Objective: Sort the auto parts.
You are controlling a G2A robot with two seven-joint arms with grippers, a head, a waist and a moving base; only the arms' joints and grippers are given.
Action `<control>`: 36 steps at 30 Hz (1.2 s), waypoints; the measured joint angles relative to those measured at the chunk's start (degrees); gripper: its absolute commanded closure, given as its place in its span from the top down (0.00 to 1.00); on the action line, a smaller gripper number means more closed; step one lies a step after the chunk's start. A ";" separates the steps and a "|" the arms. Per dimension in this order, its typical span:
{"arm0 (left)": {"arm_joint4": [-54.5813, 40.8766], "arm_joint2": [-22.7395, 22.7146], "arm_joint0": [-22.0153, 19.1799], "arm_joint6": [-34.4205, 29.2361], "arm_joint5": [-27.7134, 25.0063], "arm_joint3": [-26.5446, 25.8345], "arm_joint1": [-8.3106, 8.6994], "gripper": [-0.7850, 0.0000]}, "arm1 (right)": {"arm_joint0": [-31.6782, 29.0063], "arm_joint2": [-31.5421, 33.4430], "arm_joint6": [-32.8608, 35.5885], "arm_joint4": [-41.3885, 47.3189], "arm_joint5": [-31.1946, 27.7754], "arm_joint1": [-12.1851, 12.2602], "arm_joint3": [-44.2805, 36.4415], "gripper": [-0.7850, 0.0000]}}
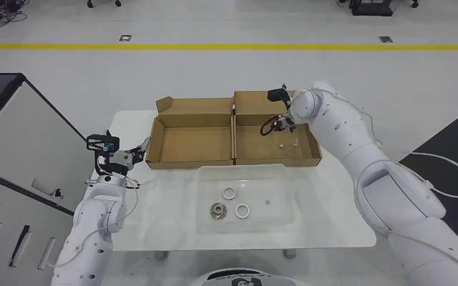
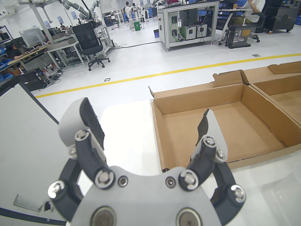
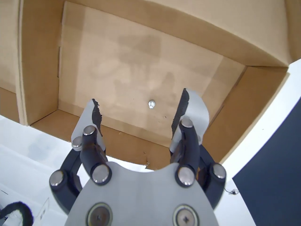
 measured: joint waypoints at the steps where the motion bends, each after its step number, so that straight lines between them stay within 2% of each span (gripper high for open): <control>1: 0.00 0.00 0.00 0.00 0.00 0.00 0.00 1.00 | 0.11 0.60 0.47 0.28 -0.41 0.28 -1.14 1.00; 9: 0.00 0.00 0.00 0.00 0.00 0.00 0.00 1.00 | -2.37 8.60 10.14 5.08 -7.39 4.35 -16.37 1.00; 18: 0.00 0.00 0.00 0.00 0.00 0.00 0.00 1.00 | -11.09 16.99 21.95 7.07 -8.11 8.84 -40.33 1.00; 27: 0.00 0.00 0.00 0.00 0.00 0.00 0.00 1.00 | -18.03 15.18 22.08 8.31 -5.88 12.25 -55.47 1.00; 36: 0.00 0.00 0.00 0.00 0.00 0.00 0.00 1.00 | -20.15 9.79 22.08 8.23 -4.93 16.26 -63.57 1.00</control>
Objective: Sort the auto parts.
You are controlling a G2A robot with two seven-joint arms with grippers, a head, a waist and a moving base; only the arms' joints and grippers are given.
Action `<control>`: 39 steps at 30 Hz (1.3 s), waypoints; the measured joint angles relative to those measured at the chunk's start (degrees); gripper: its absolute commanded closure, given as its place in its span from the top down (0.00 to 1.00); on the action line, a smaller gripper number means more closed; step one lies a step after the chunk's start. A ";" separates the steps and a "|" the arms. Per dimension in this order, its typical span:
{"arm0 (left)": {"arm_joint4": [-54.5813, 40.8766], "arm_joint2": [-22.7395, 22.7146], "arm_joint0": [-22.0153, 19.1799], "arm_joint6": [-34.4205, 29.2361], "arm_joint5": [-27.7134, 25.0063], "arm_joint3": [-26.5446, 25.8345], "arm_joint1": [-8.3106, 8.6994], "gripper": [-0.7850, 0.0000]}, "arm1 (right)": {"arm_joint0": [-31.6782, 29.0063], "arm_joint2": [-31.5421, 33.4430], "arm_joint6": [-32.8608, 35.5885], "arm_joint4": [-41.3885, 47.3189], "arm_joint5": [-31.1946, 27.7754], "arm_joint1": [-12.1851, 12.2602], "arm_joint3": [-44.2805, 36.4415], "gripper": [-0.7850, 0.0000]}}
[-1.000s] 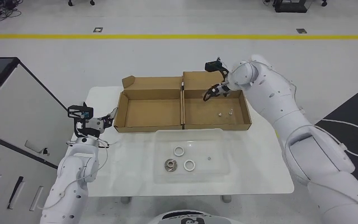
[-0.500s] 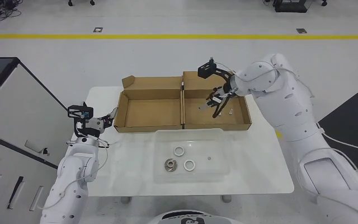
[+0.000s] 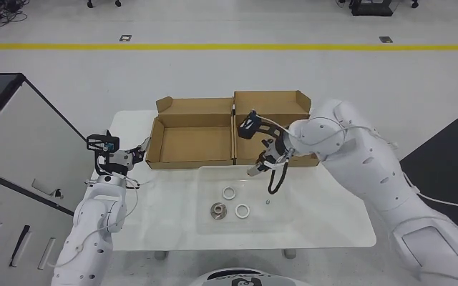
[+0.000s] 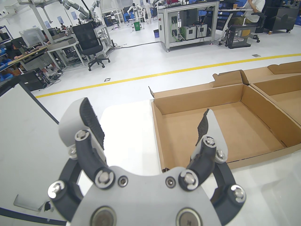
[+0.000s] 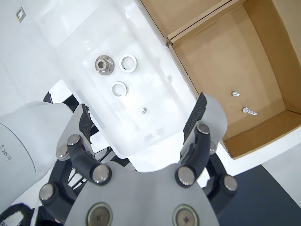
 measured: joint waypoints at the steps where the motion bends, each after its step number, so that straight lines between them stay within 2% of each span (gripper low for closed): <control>1: 0.00 0.00 0.00 0.00 0.00 0.00 0.00 1.00 | 0.04 -0.18 0.00 0.48 0.01 0.33 -0.49 1.00; 14: 0.00 0.00 0.00 0.00 0.00 0.00 0.00 1.00 | 0.07 -0.24 -0.06 0.75 -0.09 0.53 -0.85 1.00; 16: 0.00 0.00 0.00 0.00 0.00 0.00 0.00 1.00 | -0.40 -1.52 -0.07 -1.50 -1.00 0.68 -1.20 1.00; 23: 0.00 0.00 0.00 0.00 0.00 0.00 0.00 1.00 | 1.94 -11.44 0.00 -8.27 -4.90 1.96 -1.94 1.00; 30: 0.00 0.00 0.00 0.00 0.00 0.00 0.00 1.00 | 7.77 -21.34 0.00 -5.53 -5.66 3.28 -1.16 1.00; 38: 0.00 0.00 0.00 0.00 0.00 0.00 0.00 1.00 | 13.16 -28.26 0.00 -1.65 -4.60 4.31 -1.19 1.00; 39: 0.00 0.00 0.00 0.00 0.00 0.00 0.00 1.00 | 13.60 -28.99 0.00 -1.24 -4.42 4.42 -1.18 0.98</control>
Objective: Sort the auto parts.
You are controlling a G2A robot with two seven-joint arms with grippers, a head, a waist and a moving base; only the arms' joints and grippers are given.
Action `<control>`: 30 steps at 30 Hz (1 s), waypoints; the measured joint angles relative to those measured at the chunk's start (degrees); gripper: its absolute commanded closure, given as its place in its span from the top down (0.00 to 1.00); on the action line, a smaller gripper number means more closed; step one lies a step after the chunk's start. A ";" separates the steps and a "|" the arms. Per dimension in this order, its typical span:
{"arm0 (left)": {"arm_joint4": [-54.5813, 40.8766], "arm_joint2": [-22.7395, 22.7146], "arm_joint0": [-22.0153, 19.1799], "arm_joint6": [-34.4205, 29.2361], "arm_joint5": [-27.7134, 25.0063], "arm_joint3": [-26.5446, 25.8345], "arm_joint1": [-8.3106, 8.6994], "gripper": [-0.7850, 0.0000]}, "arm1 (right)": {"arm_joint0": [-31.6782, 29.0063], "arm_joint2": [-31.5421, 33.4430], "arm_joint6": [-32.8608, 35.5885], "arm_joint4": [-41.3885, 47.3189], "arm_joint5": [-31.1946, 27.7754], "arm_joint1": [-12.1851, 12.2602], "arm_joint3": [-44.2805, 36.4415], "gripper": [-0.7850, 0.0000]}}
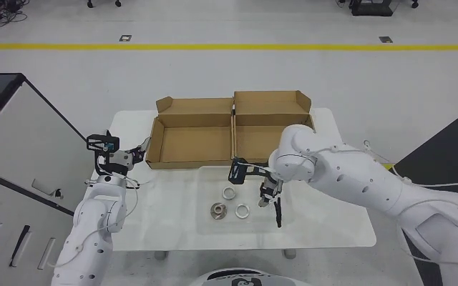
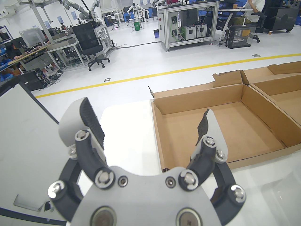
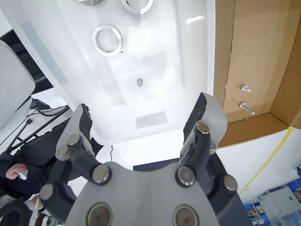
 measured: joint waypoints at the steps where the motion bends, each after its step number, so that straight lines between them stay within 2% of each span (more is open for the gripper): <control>1: 0.00 0.00 0.00 0.00 0.00 0.00 0.00 1.00 | 0.23 -0.50 0.00 0.26 0.06 0.06 0.08 0.97; 8: 0.00 0.00 0.00 0.00 0.00 0.00 0.00 1.00 | 0.69 -3.09 0.00 0.67 0.00 -0.24 2.25 0.92; 15: 0.00 0.00 0.00 0.00 0.00 0.00 0.00 1.00 | -0.17 -4.59 -0.03 0.02 -0.11 -1.30 4.57 0.68; 22: 0.00 0.00 0.00 0.00 0.00 0.00 0.00 1.00 | -0.98 -5.67 -0.20 -0.63 -0.69 -2.57 6.94 0.61; 26: 0.00 0.00 0.00 0.00 0.00 0.00 0.00 1.00 | -1.08 -6.09 0.01 -1.26 -0.47 -3.13 8.28 0.50; 30: 0.00 0.00 0.00 0.00 0.00 0.00 0.00 1.00 | -1.28 -6.48 0.00 -1.80 -0.04 -3.51 9.45 0.47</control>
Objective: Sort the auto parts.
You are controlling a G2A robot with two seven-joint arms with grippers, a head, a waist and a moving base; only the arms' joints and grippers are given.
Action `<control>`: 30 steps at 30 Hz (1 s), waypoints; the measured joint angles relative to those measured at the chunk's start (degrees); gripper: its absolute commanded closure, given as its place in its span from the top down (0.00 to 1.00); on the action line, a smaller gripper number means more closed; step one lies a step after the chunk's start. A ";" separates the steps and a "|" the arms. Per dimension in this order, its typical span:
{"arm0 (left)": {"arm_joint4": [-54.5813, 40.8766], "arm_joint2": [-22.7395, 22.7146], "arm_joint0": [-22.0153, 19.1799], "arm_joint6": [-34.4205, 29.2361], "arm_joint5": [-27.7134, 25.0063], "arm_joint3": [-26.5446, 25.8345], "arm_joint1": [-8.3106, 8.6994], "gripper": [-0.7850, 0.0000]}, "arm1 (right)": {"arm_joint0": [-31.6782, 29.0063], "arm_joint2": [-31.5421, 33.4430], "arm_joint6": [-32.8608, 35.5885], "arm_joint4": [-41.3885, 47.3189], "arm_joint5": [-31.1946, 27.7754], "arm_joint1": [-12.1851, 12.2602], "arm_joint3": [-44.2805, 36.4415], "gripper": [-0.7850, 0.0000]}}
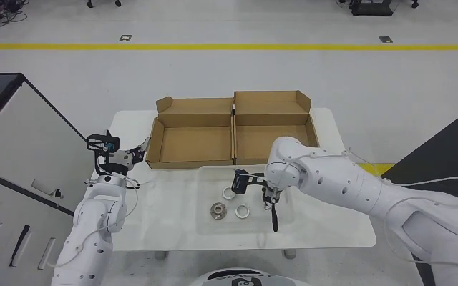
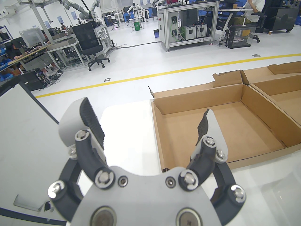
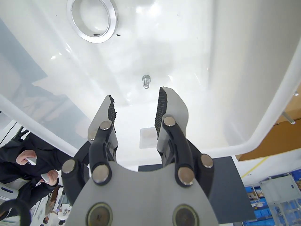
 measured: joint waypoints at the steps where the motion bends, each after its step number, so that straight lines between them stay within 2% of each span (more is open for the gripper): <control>1: 0.00 0.00 0.00 0.00 0.00 0.00 0.00 1.00 | -0.11 -0.02 -0.04 0.03 0.06 -0.09 0.18 0.47; 14: 0.00 0.00 0.00 0.00 0.00 0.00 0.00 1.00 | -0.91 -0.96 0.00 -0.97 -0.28 -1.94 3.54 0.44; 30: 0.00 0.00 0.00 0.00 0.00 0.00 0.00 1.00 | -0.84 -2.25 0.00 -1.36 -0.41 -3.51 6.50 0.35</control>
